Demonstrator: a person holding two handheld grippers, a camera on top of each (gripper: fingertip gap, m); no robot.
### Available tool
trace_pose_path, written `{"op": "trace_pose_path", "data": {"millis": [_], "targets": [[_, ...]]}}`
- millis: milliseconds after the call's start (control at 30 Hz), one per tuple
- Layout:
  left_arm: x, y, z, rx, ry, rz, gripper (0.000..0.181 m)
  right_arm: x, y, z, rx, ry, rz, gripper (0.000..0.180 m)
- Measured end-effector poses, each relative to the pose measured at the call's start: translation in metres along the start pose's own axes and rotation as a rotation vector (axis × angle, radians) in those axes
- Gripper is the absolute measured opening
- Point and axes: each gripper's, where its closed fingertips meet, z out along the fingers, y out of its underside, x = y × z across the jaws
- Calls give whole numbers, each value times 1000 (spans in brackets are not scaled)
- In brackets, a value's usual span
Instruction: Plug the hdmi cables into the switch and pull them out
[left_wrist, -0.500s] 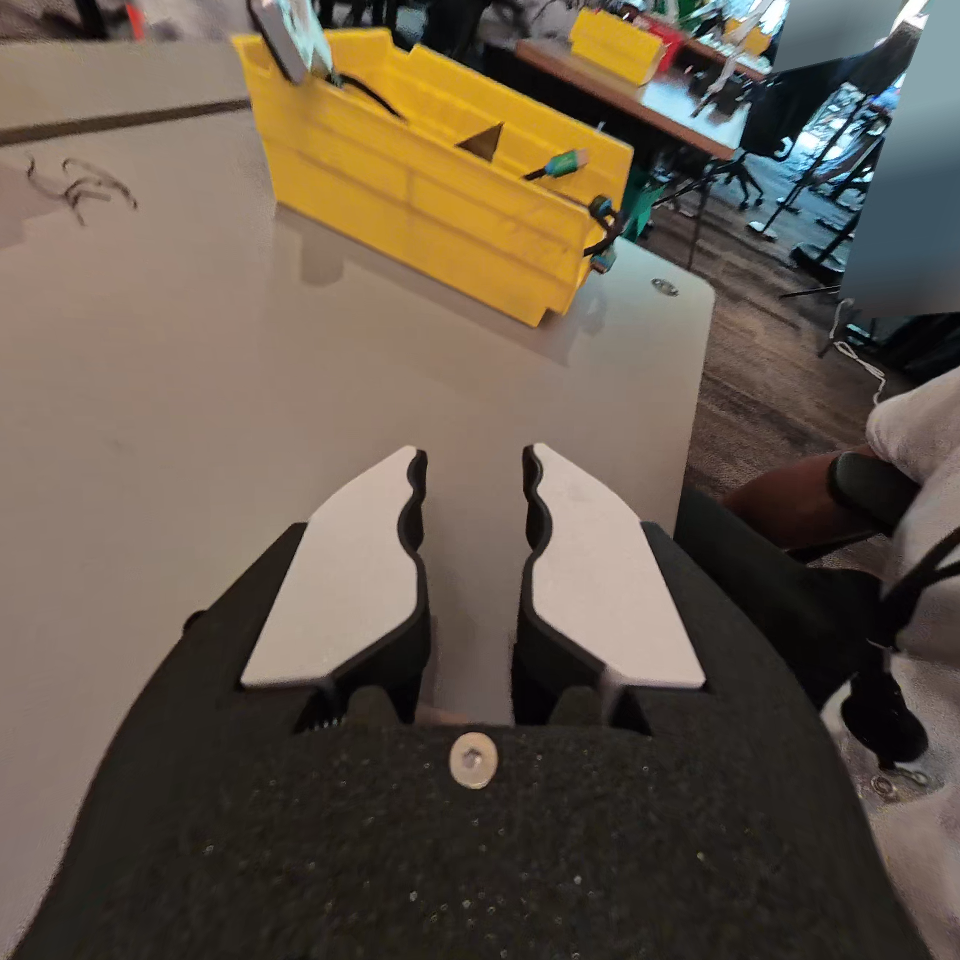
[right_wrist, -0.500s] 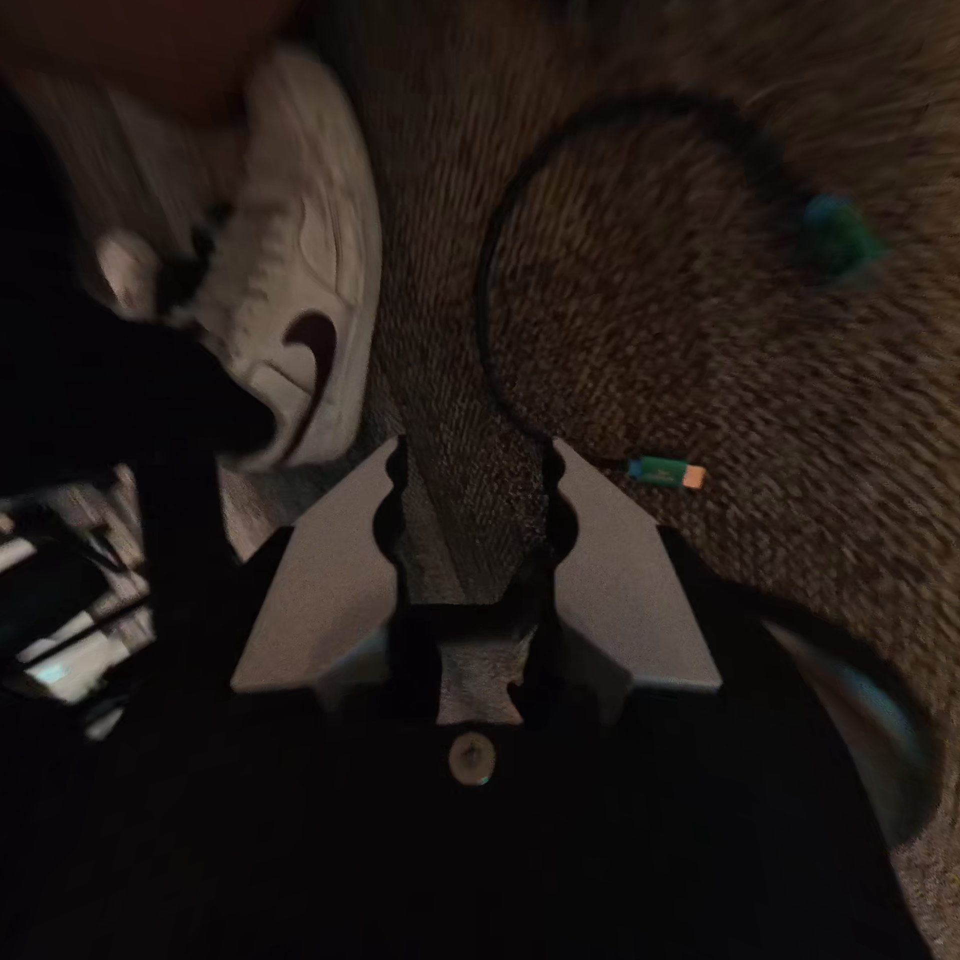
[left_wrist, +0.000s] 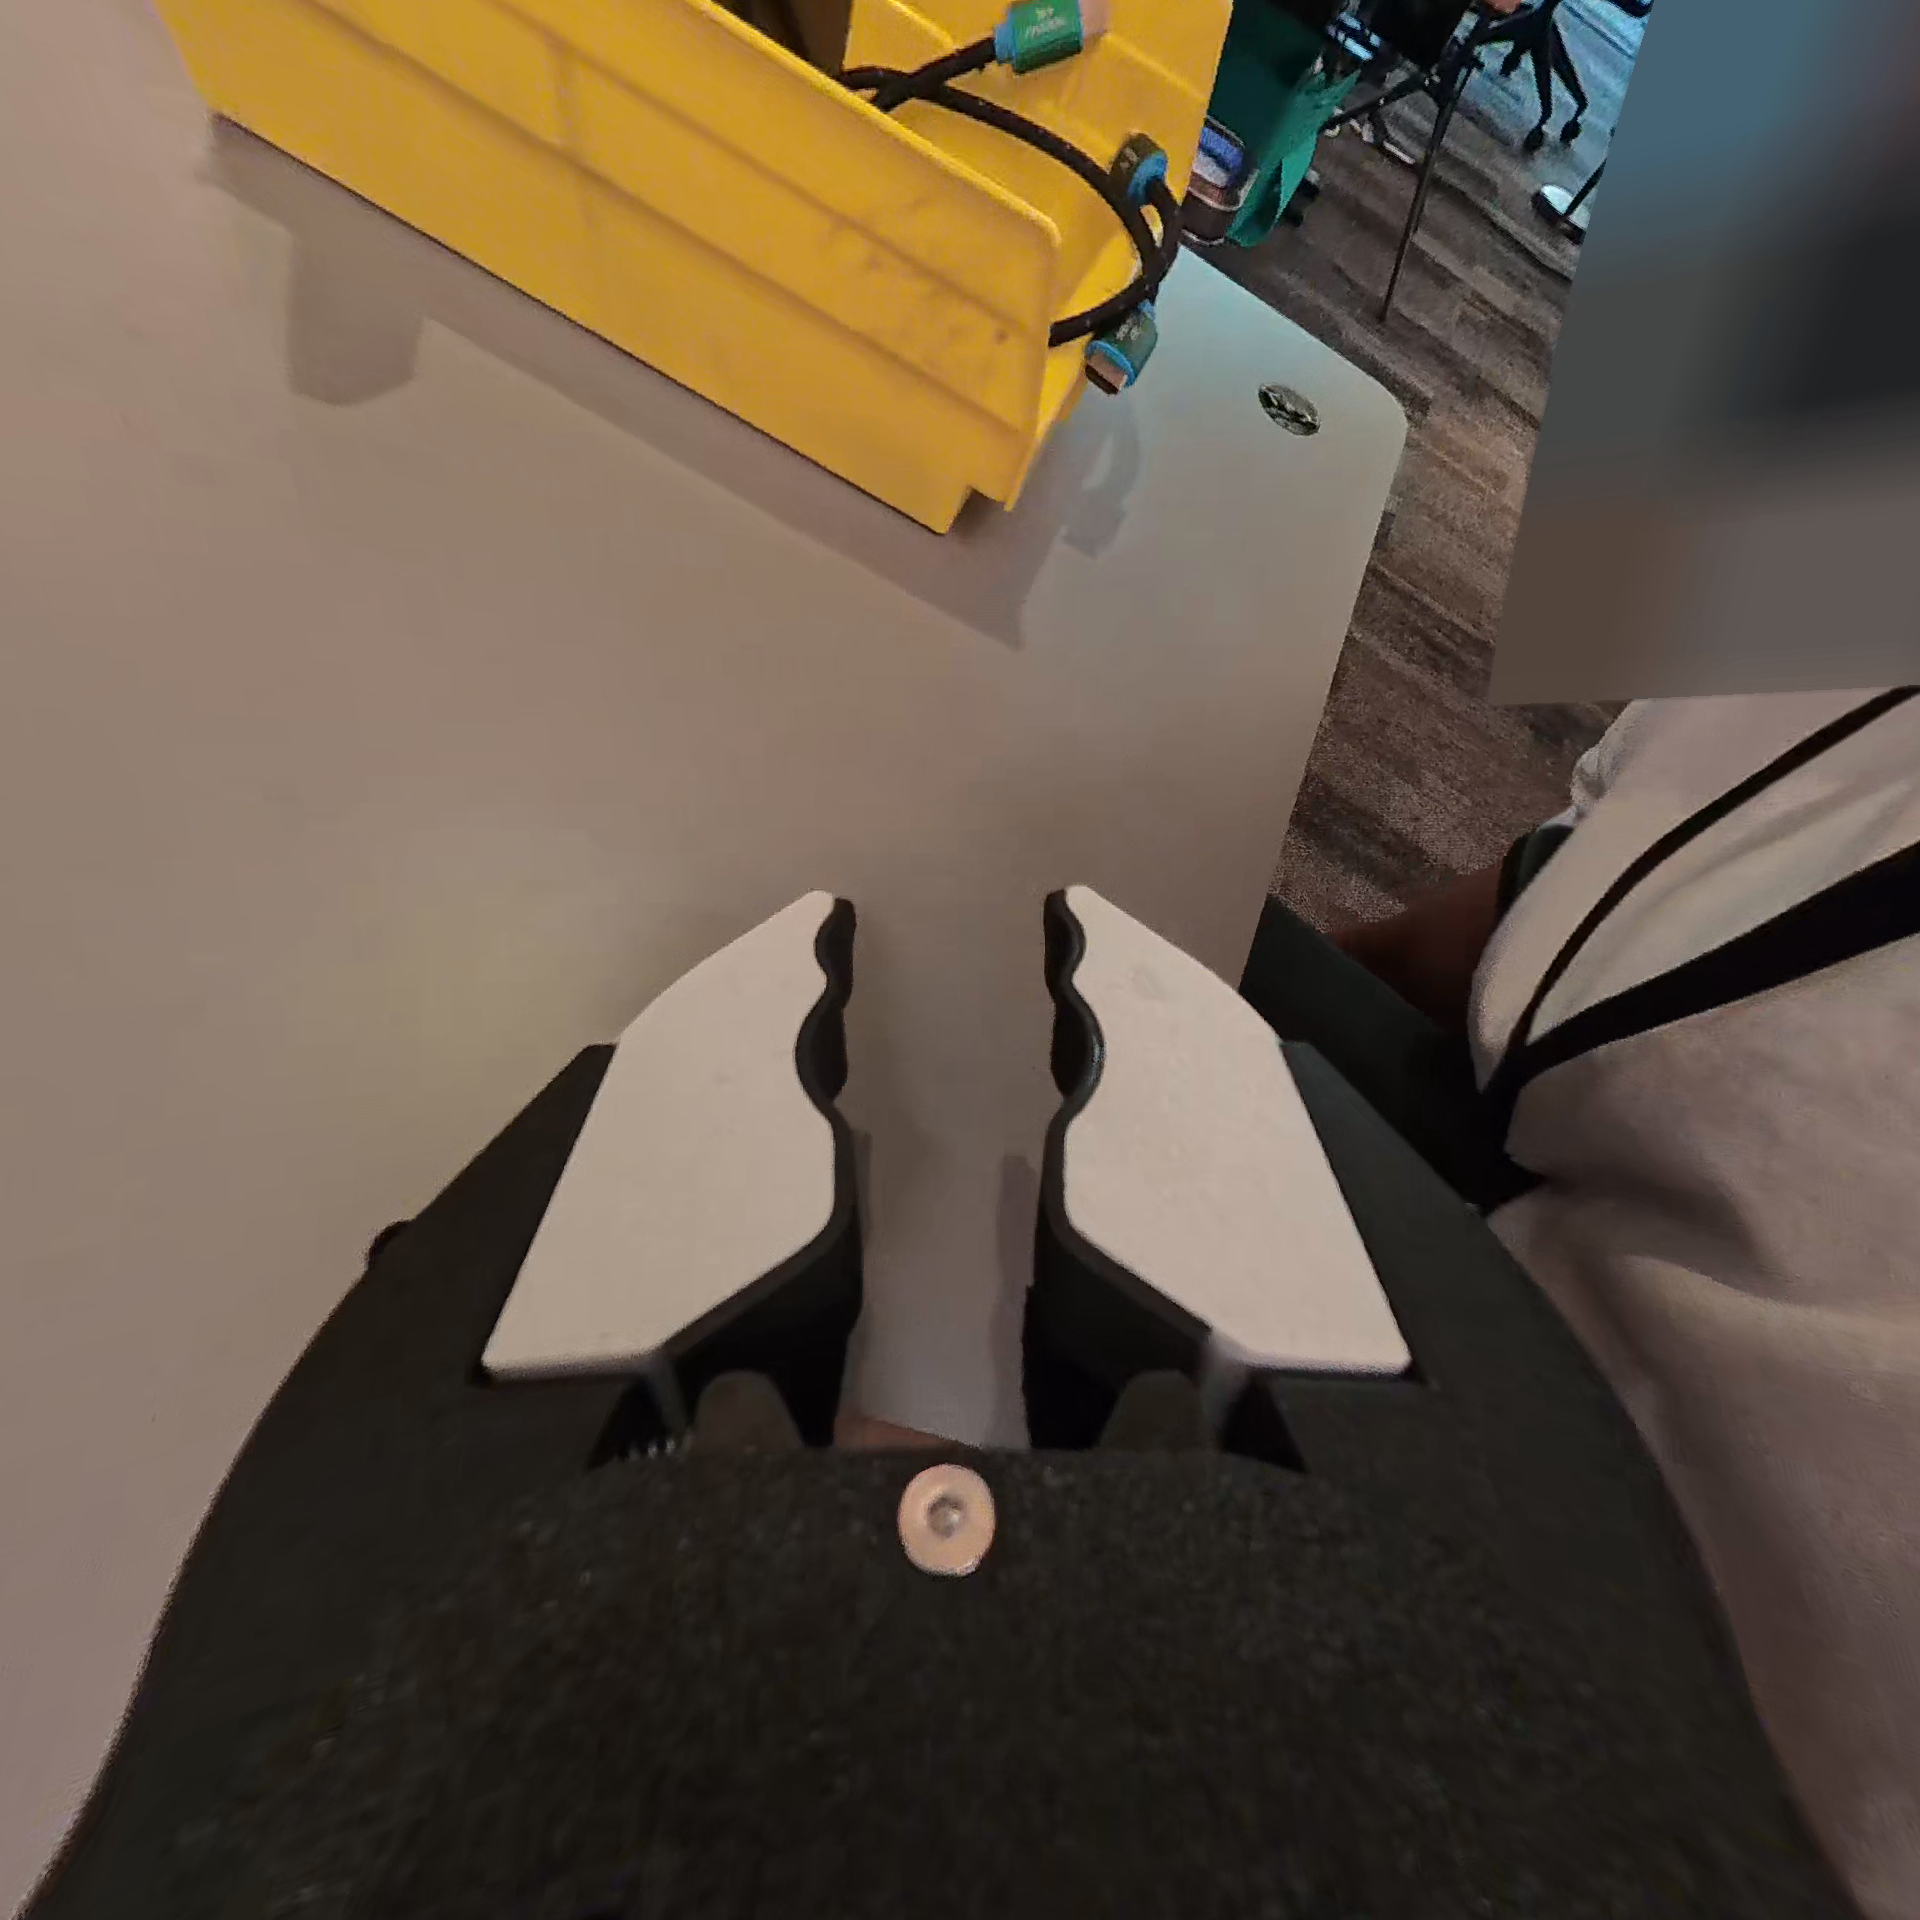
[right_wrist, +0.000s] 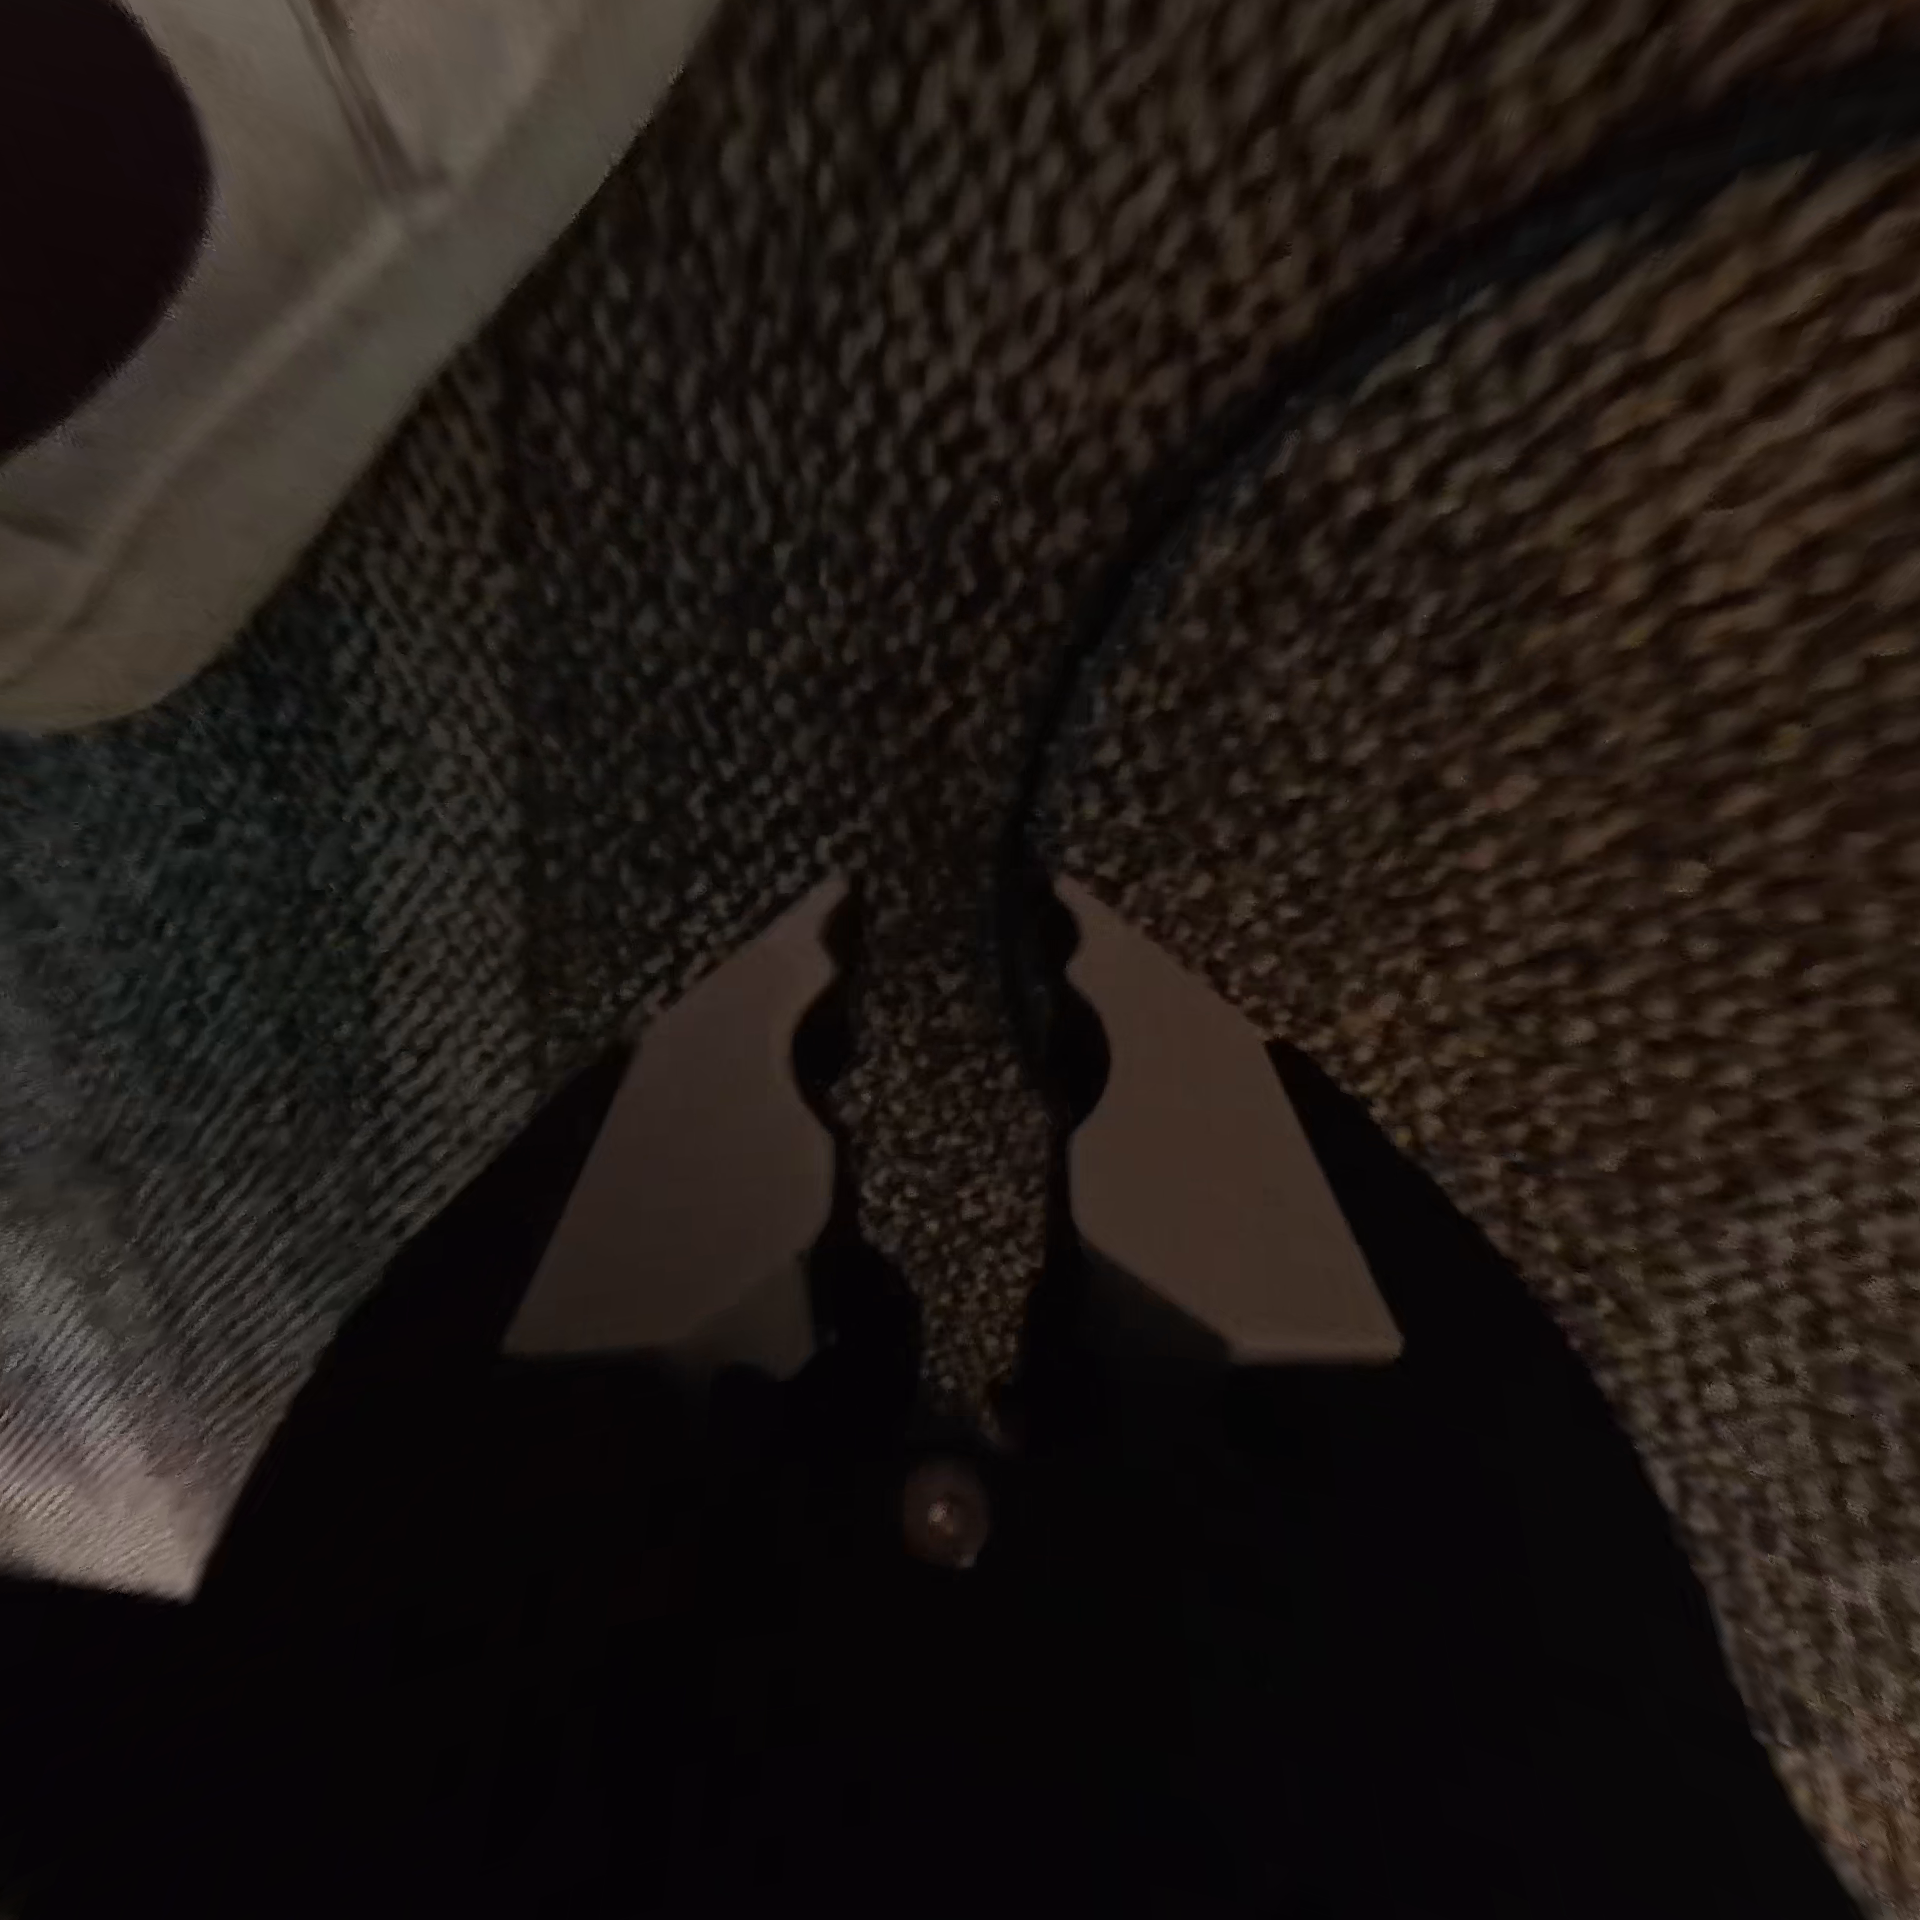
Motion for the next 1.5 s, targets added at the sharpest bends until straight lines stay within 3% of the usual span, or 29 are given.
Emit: {"op": "trace_pose_path", "data": {"millis": [33, 67, 200, 367, 500, 700, 867, 1033, 1200, 1367, 1433, 1500], "targets": [[1, 2, 2, -5, 0, 1, 35, 6, 5, 2, -17, 56, 31, 12], [2, 3, 3, -9, 1, 1, 35, 7, 6, 2, -27, 72, 69, 7], [7, 10, 3, -5, 22, -14, 34, -7, 7, -5, -38, -65, 168, 7], [10, 11, -11, 50, 40, -6, 32, -9, -3, -53, 69, -282, 282, 6], [14, 13, -25, 110, 82, -9, 30, -6, -19, -117, 181, -568, 510, 6], [19, 18, -61, 208, 107, 19, 28, 42, -52, -234, 404, -830, 853, 7], [21, 24, -97, 325, 113, 25, 27, 68, -78, -349, 675, -996, 894, 6], [19, 33, -127, 439, 141, 14, 26, 109, -89, -450, 999, -882, 949, 6], [12, 55, -139, 464, 164, -16, 26, 148, -95, -565, 1267, -647, 911, 6], [10, 66, -148, 452, 233, -83, 26, 148, -132, -697, 1483, -245, 685, 6], [10, 65, -153, 474, 242, -103, 26, 134, -155, -742, 1444, -32, 547, 6], [11, 63, -156, 487, 242, -110, 26, 103, -185, -792, 1434, 58, 387, 5]]}}
